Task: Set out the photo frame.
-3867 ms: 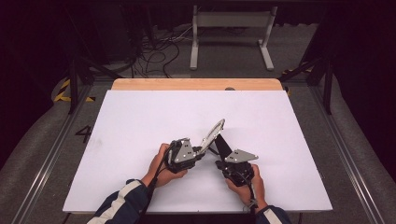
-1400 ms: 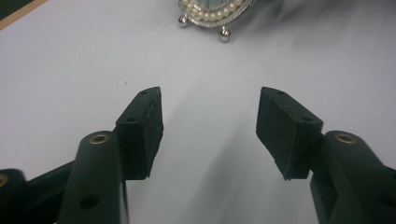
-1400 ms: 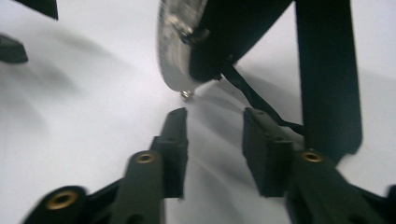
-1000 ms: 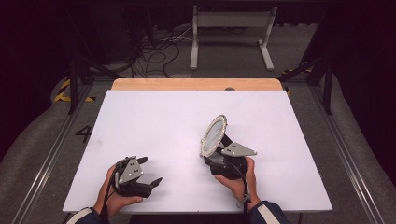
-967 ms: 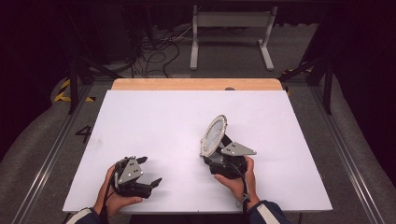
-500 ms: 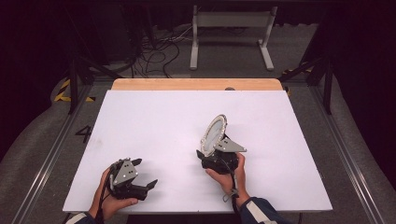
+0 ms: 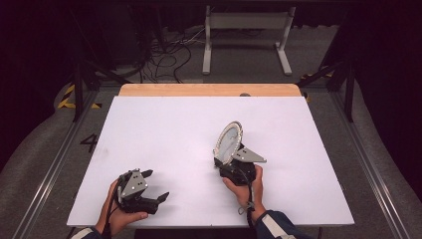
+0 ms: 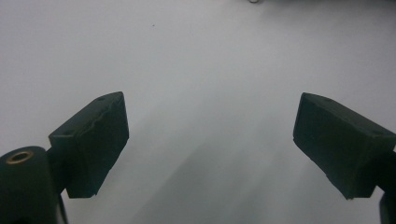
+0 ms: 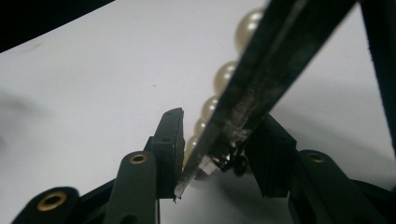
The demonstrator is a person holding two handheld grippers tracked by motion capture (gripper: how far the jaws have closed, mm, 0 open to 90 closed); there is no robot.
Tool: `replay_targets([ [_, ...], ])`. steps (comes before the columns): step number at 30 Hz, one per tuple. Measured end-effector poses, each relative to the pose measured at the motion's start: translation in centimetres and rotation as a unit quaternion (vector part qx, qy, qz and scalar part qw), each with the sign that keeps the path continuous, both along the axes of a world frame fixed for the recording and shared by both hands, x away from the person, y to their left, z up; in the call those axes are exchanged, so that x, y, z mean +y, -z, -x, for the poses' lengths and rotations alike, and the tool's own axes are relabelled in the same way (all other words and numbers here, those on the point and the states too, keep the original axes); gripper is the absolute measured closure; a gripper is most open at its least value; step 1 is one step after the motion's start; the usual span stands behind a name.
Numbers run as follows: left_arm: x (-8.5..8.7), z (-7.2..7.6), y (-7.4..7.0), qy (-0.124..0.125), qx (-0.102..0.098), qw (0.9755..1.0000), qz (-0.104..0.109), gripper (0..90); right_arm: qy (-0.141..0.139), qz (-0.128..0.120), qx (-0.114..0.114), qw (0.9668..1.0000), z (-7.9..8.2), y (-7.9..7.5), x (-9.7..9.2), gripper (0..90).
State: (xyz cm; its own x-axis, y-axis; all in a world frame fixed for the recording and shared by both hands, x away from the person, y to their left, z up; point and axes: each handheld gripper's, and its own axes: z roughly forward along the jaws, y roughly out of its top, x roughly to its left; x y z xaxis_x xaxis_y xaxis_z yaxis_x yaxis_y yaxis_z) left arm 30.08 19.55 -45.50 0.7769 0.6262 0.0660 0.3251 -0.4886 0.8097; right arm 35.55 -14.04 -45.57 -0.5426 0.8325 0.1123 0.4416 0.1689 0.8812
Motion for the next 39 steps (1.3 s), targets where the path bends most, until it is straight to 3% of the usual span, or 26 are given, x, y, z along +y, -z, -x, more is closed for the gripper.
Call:
replay_targets([
  [7, -0.8, -0.5, 0.0, 0.013, 0.002, 0.9999, -0.001, 11.9, -0.015, -0.006, 0.012, 0.9998, 0.6, -0.2, -1.0, 64.0],
  [13, -0.8, -0.8, 0.0, 0.009, 0.004, 0.9999, 0.000, 12.2, -0.025, -0.013, 0.027, 0.9992, 0.9, -0.5, -2.0, 66.6],
  [17, -0.4, -0.8, 0.0, 0.001, 0.004, 1.0000, 0.001, 12.4, -0.029, 0.000, 0.010, 0.9995, 1.0, -0.4, -2.0, 65.9],
  [20, -0.4, -0.8, 0.0, 0.001, 0.001, 1.0000, -0.002, 12.4, -0.020, -0.004, 0.006, 0.9998, 1.0, -0.4, -2.0, 59.9],
  [24, -0.5, -0.6, 0.1, 0.001, -0.002, 0.9999, -0.010, 12.4, -0.015, -0.012, -0.002, 0.9998, 0.8, -0.6, -2.0, 58.2],
  [28, -0.6, -0.3, -0.1, 0.004, -0.006, 0.9999, -0.010, 12.6, -0.009, -0.019, -0.002, 0.9998, 0.3, -0.6, -1.6, 63.7],
  [30, -0.6, -0.3, -0.1, 0.009, -0.008, 0.9998, -0.013, 12.6, -0.012, -0.037, 0.013, 0.9992, 0.0, -0.6, -1.9, 64.2],
  [39, -0.8, -0.3, 0.0, 0.011, -0.008, 0.9997, -0.022, 12.7, -0.034, -0.041, 0.027, 0.9982, -0.4, -0.6, -2.5, 72.6],
])
